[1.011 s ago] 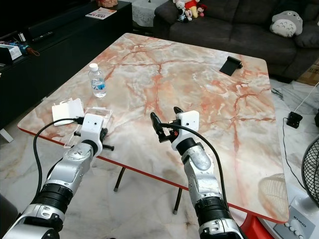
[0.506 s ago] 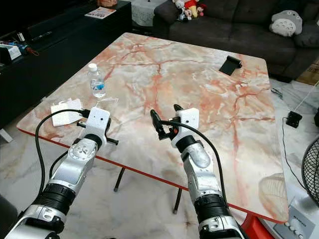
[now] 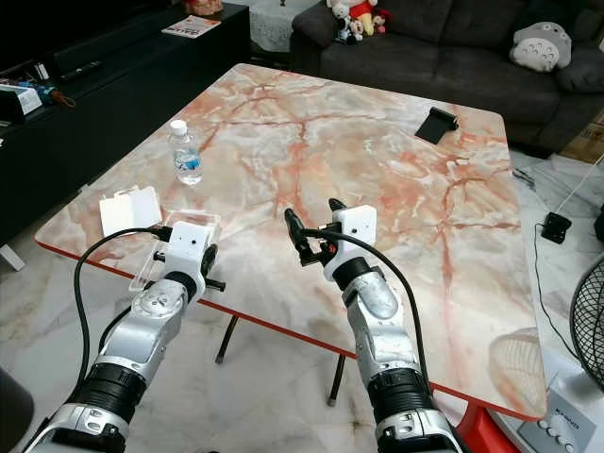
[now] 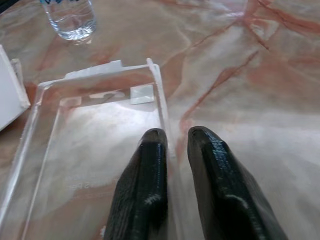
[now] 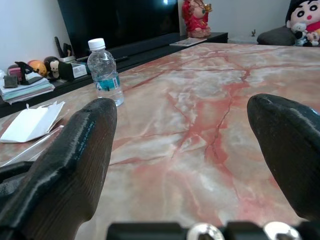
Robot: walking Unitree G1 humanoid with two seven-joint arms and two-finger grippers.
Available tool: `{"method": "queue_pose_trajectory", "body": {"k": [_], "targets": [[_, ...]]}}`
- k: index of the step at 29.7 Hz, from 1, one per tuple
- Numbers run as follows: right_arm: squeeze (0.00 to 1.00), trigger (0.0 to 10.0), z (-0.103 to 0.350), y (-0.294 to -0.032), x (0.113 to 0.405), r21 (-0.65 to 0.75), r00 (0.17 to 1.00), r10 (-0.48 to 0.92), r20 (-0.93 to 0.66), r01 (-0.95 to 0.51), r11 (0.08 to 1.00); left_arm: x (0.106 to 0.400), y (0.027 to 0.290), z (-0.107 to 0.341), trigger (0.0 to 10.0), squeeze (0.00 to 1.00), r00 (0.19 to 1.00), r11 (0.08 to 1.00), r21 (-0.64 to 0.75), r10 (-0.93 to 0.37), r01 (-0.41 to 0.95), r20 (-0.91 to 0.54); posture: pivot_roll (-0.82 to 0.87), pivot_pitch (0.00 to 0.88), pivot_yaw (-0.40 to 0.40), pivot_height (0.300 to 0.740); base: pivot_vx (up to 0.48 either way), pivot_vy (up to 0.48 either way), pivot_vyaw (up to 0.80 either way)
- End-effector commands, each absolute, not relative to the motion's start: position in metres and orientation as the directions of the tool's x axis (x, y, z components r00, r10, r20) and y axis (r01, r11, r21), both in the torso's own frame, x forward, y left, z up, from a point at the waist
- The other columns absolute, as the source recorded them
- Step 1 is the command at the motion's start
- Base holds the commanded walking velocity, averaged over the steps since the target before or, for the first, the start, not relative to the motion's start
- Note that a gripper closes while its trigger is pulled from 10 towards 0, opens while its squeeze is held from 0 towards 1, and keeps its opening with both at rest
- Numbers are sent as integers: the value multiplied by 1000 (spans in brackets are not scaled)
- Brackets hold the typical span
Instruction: Picking trash to rubbish bin
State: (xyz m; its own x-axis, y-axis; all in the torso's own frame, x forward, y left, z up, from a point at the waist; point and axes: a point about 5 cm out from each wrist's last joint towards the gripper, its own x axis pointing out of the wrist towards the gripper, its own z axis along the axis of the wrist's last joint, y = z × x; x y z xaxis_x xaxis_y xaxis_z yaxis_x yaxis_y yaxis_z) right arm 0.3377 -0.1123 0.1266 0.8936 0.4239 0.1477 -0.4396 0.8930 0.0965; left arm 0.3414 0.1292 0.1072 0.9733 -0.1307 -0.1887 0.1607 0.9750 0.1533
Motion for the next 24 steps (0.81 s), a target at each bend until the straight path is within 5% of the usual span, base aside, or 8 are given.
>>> {"method": "queue_pose_trajectory", "body": {"k": [1,2,3,7,8,23,24], "targets": [[0,10000,126,-114,338,95,895,421,148,-436,895,341,127,110,10000,118,973,977,137,-137,164,-187,1,62,-48,740,0,0,0],[0,10000,127,-114,338,96,895,420,148,-436,895,341,127,111,10000,118,973,978,130,-134,161,-189,1,62,-48,740,0,0,0],[0,10000,127,-114,338,95,895,420,148,-436,895,341,127,110,10000,0,971,980,116,-136,160,-195,1,62,-48,740,0,0,0],[0,10000,127,-114,338,94,895,421,148,-436,895,339,125,110,10000,0,968,980,95,-154,175,-197,1,62,-48,740,0,0,0],[0,10000,127,-114,338,94,895,421,148,-436,895,339,125,110,10000,1000,968,980,88,-158,178,-196,1,62,-48,740,0,0,0],[0,10000,127,-114,338,94,893,424,149,-439,893,336,125,116,10000,1000,966,979,85,-168,187,-195,1,62,-48,740,0,0,0],[0,10000,127,-114,338,94,893,424,149,-439,893,336,127,114,10000,0,965,979,102,-153,178,-211,0,65,-48,740,0,0,0]]}}
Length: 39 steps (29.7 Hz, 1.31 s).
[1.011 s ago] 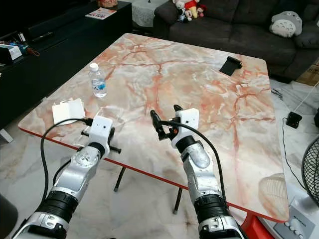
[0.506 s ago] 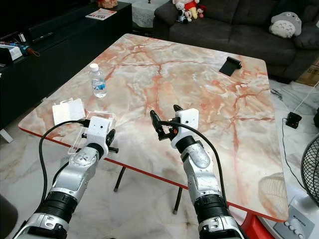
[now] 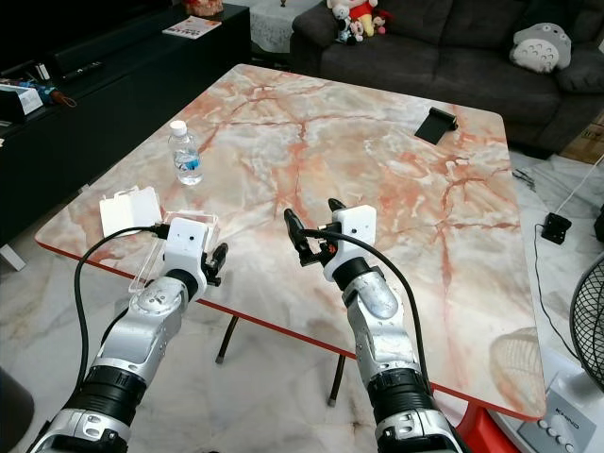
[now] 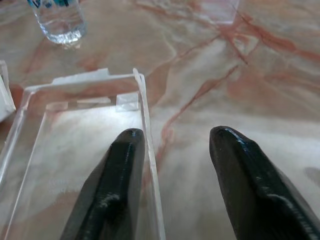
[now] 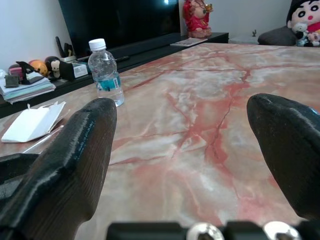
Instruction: Picking trash to rubbish bin
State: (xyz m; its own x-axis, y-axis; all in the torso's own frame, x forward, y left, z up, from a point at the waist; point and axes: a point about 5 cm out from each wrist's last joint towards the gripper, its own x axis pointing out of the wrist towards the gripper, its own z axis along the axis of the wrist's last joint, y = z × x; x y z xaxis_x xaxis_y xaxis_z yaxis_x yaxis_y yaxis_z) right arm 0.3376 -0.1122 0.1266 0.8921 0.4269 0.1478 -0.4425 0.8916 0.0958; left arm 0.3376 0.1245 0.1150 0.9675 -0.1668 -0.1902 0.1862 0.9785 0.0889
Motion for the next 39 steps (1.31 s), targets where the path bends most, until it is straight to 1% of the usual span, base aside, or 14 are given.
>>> {"method": "queue_pose_trajectory", "body": {"k": [1,6,12,15,19,20,21,22,23,39], "targets": [[0,10000,127,-114,338,94,893,424,150,-440,893,336,129,113,10000,0,965,979,117,-139,168,-224,0,65,-48,740,0,0,0],[0,10000,127,-114,338,95,892,427,148,-443,892,332,134,106,10000,0,953,981,110,-123,159,-277,0,65,-48,740,0,0,0],[0,10000,126,-114,337,95,892,428,148,-443,891,329,133,98,10000,0,939,982,97,-123,162,-322,0,67,-49,740,0,0,0],[0,10000,126,-114,337,94,892,427,146,-442,892,327,133,91,10000,0,922,984,95,-109,154,-371,0,67,-49,740,0,0,0],[0,10000,126,-115,337,95,892,427,145,-442,892,322,129,81,10000,0,884,981,50,-145,186,-444,-2,69,-49,740,0,0,0],[0,10000,126,-115,337,95,892,428,145,-443,892,321,129,80,9725,0,882,981,49,-146,188,-448,-2,69,-49,740,0,0,0],[0,10000,125,-115,337,95,892,428,144,-443,891,319,129,76,5725,0,869,980,44,-152,195,-471,-2,69,-49,740,0,0,0],[0,10000,125,-115,337,95,892,428,144,-443,891,319,129,76,5725,0,869,980,44,-152,195,-471,-2,69,-49,740,0,0,0],[0,10000,125,-114,337,96,892,429,144,-444,891,319,128,75,0,0,865,979,40,-156,198,-478,-2,69,-49,740,0,0,0],[0,10000,125,-114,336,95,890,433,143,-447,889,316,126,74,0,0,851,976,25,-176,217,-495,-4,72,-49,740,0,0,0]]}}
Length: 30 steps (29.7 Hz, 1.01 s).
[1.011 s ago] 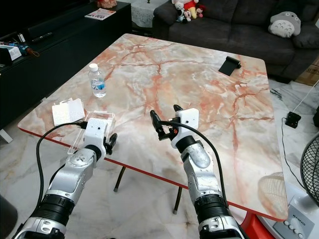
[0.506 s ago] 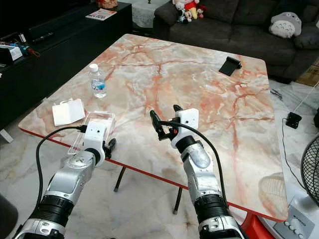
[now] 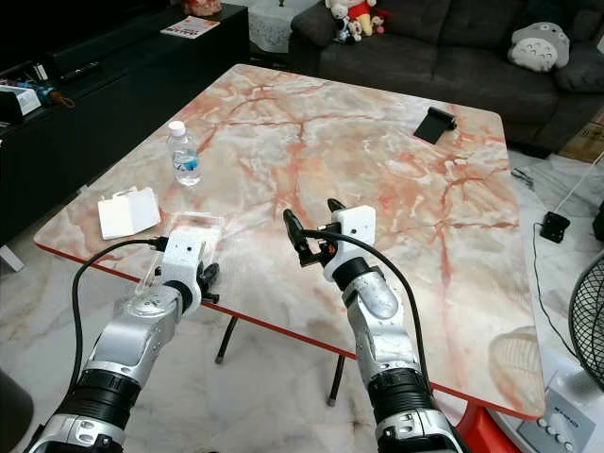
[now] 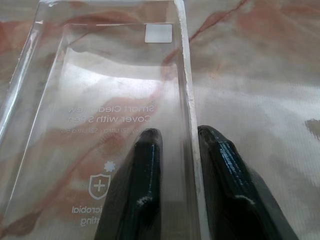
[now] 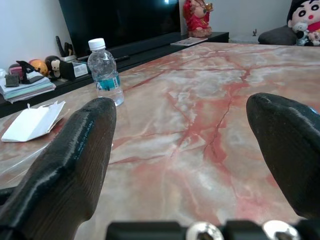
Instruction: Picking trash to rubbish bin
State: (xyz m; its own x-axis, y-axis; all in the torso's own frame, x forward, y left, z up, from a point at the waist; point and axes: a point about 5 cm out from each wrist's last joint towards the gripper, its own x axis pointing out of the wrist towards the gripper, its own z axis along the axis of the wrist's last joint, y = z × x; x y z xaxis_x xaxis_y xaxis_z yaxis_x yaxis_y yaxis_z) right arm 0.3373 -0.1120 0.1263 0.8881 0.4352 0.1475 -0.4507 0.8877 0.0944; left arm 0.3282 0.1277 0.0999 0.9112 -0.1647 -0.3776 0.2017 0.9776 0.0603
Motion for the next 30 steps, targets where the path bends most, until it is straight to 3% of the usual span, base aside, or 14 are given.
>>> {"method": "queue_pose_trajectory", "body": {"k": [1,24,28,30], "targets": [[0,10000,125,-114,337,95,890,432,142,-447,890,316,126,74,0,0,850,976,24,-177,218,-496,-4,72,-49,740,0,0,0],[0,10000,125,-114,337,94,890,435,140,-449,888,314,123,73,0,0,846,975,10,-188,222,-499,-5,71,-51,740,0,0,0],[0,10000,125,-113,336,95,888,437,143,-452,887,323,127,87,0,0,916,985,48,-134,164,-379,-5,66,-51,740,0,0,0],[0,10000,126,-111,337,96,887,437,148,-453,886,331,133,108,10000,0,969,987,127,-67,100,-237,-5,66,-51,740,0,0,0]]}}
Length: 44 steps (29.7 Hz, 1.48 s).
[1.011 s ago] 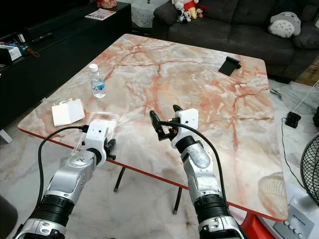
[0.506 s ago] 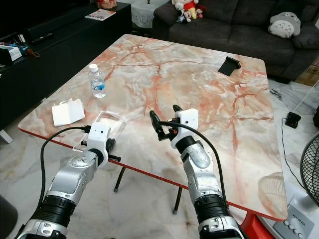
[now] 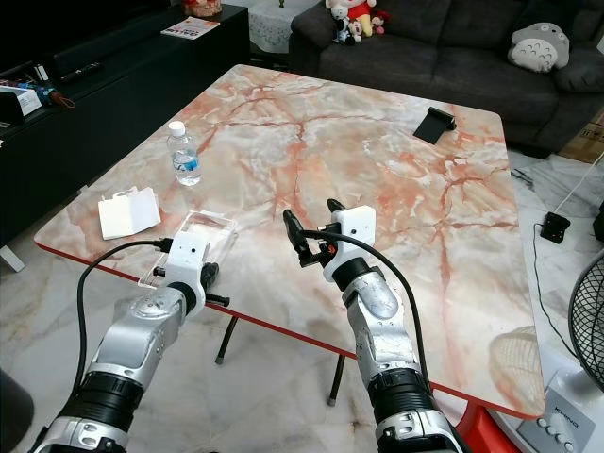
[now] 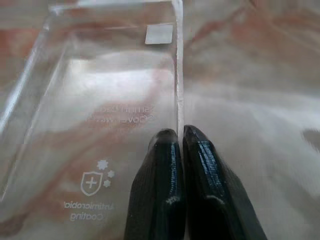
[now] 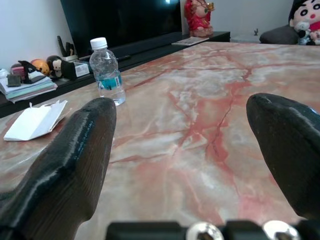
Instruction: Picking trash to rubbish bin
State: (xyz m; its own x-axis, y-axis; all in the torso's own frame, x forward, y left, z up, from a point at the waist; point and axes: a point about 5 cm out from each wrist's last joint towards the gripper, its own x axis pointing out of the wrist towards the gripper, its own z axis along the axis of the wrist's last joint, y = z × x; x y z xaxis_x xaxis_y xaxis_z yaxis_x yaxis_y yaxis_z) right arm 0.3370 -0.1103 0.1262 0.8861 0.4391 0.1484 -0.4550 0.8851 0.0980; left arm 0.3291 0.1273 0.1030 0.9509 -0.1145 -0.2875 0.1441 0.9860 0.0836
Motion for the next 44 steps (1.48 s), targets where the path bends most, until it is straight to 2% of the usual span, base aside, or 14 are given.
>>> {"method": "queue_pose_trajectory", "body": {"k": [1,8,15,23,32,36,44], "targets": [[0,10000,127,-111,337,96,887,437,150,-453,886,333,135,114,10000,0,979,985,153,-50,80,-196,-5,66,-51,740,0,0,0],[0,10000,131,-110,338,97,887,430,170,-449,888,337,133,143,10000,0,999,970,244,-31,25,22,-1,63,-51,740,0,0,0],[0,10000,142,-113,341,81,893,385,234,-413,907,335,130,166,10000,0,974,963,268,-25,-38,226,0,49,-48,740,0,0,0],[0,10000,155,-120,345,82,899,322,297,-360,929,329,135,176,10000,0,933,954,271,20,-125,359,-1,44,-47,740,0,0,0],[0,10000,147,-133,348,52,927,257,275,-281,958,324,142,177,10000,0,911,936,302,42,-179,409,2,19,-42,740,0,0,0],[0,10000,147,-147,351,29,943,201,266,-216,976,321,148,172,10000,0,914,932,309,51,-188,403,8,9,-38,740,0,0,0],[0,10000,145,-141,351,45,939,204,278,-225,973,320,150,168,10000,0,918,927,325,48,-188,393,11,0,-25,740,0,0,0]]}}
